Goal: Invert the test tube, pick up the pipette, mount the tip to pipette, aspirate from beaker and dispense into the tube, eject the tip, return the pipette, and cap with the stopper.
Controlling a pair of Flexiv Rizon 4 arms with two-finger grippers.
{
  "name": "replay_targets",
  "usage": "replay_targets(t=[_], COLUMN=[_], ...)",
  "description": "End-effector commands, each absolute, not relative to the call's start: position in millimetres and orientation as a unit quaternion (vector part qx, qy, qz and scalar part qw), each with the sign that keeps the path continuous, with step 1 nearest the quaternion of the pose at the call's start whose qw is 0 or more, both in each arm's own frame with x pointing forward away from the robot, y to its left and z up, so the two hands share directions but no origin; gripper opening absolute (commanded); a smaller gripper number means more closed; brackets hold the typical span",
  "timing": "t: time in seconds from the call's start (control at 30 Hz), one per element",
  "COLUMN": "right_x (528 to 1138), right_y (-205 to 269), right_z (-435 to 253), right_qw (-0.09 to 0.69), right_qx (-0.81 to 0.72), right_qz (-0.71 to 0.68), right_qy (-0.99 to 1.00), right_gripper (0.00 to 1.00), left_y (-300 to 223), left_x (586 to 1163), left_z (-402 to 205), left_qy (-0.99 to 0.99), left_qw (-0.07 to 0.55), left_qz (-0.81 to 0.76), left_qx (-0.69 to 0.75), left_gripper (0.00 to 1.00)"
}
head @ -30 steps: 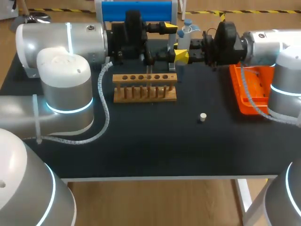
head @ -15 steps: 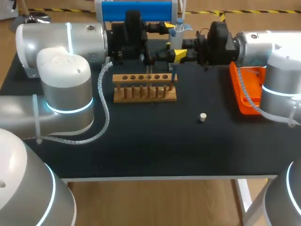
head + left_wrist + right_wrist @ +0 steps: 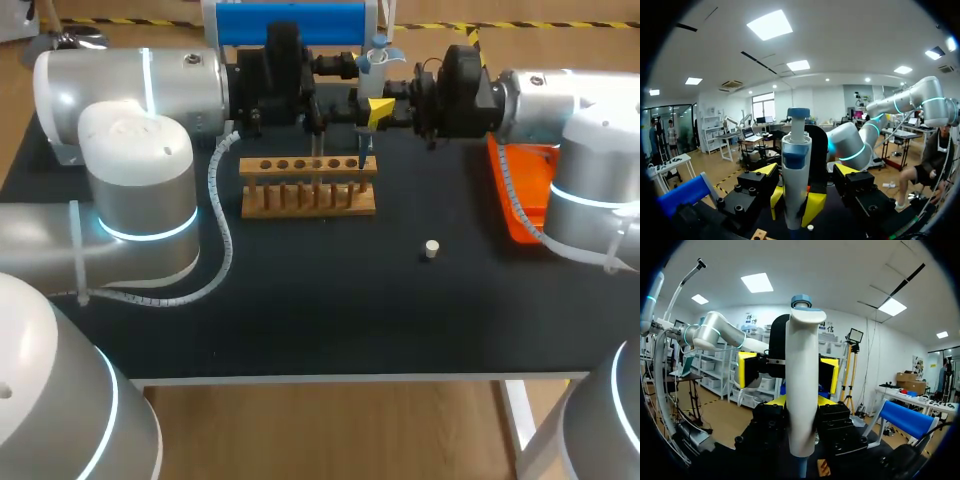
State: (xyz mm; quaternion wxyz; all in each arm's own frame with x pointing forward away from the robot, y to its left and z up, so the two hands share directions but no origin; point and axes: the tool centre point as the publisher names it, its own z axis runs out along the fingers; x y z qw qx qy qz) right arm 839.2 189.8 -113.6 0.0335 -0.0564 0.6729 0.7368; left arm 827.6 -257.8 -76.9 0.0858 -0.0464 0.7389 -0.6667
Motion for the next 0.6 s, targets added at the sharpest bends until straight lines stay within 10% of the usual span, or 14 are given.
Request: replay_targets(t=[0.03, 0.5, 0.53, 0.6], right_x=[835.8, 838.0, 838.1, 838.2], right_y=[188.4, 184.4, 184.3, 184.3], right_z=[-112.2, -112.9, -112.9, -112.9], right_qw=[0.039, 0.040, 0.040, 0.040], right_qx=[-0.053, -0.049, -0.049, -0.049], right_qz=[0.738, 0.738, 0.738, 0.738], right_qy=[0.672, 0.672, 0.672, 0.672], right_gripper=[0.00, 0.00, 0.00, 0.00], left_y=[-258.1, -258.1, -258.1, -258.1], left_x=[828.0, 828.0, 828.0, 828.0], left_z=[-76.8, -76.8, -76.8, -76.8], left_qy=[0.739, 0.739, 0.739, 0.739], left_qw=[0.085, 0.085, 0.085, 0.085], left_qz=[-0.666, -0.666, -0.666, -0.666], left_qx=[-0.047, -0.047, -0.047, -0.047], left_gripper=[0.60, 0.49, 0.44, 0.00])
